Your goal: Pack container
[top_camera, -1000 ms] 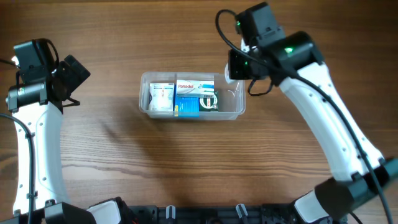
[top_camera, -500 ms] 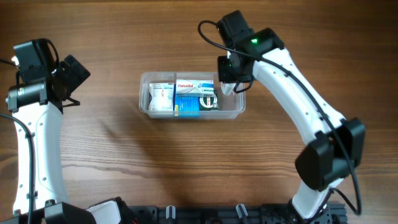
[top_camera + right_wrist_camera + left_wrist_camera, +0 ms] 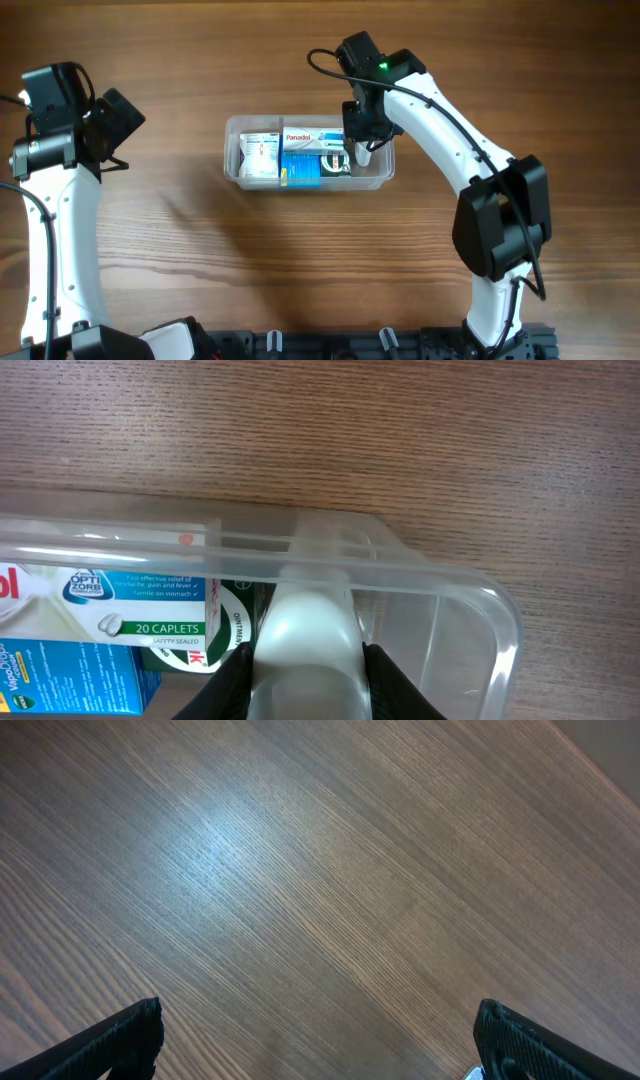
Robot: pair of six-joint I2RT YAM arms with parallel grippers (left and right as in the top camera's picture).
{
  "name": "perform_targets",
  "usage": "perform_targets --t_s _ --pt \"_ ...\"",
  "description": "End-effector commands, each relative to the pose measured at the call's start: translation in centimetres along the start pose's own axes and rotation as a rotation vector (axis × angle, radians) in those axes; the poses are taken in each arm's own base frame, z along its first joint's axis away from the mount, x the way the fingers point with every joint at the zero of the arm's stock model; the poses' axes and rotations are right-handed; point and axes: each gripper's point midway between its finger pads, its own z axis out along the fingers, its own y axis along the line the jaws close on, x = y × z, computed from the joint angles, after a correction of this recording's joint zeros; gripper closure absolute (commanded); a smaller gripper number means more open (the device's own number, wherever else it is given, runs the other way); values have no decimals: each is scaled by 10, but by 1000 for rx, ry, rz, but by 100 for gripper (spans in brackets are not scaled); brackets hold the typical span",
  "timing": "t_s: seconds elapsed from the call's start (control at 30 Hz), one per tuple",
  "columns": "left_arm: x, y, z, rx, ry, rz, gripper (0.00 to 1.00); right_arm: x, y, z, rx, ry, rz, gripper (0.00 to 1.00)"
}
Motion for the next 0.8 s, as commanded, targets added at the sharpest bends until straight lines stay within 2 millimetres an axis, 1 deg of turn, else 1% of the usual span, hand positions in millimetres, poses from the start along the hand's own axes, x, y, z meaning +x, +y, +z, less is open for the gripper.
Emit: perform_targets --t_s 0.0,0.03,0.1,0.17,0.2,0.27,0.33,0.4,0.53,0.57,0.6,0.63,0.7,0.77 --pt "-3 1 -3 4 -11 0 0 -2 -3 4 21 -2 7 66" --pt "-3 1 -3 4 -11 0 0 -1 -3 4 21 -1 7 63" --pt "-3 1 -3 4 -10 0 0 0 -1 4 11 8 6 59" --pt "-3 1 -3 4 -10 0 0 3 2 3 -11 19 -1 52" --pt "-3 1 -3 4 -11 0 0 3 2 2 -12 18 -1 45" --pt "-3 1 -3 4 -11 0 0 3 2 -4 -15 10 -1 39" --pt "-3 1 -3 4 -11 0 0 1 2 -10 -20 -4 -1 37" --pt "-3 1 -3 4 -10 0 0 -5 3 -24 -35 -41 -7 35" --pt "-3 1 -3 4 -11 0 0 -18 6 -68 -78 -147 -18 35" --pt "-3 1 -3 4 -11 0 0 -20 6 -84 -93 -184 -21 35" --pt "-3 1 -3 4 -11 0 0 -19 7 -95 -107 -206 -31 34" --pt "-3 1 -3 4 -10 0 0 -17 7 -114 -135 -240 -50 34" --pt "-3 1 -3 4 -11 0 0 -10 6 -145 -171 -290 -64 33" --pt "-3 1 -3 4 -10 0 0 3 0 -184 -204 -357 -65 32"
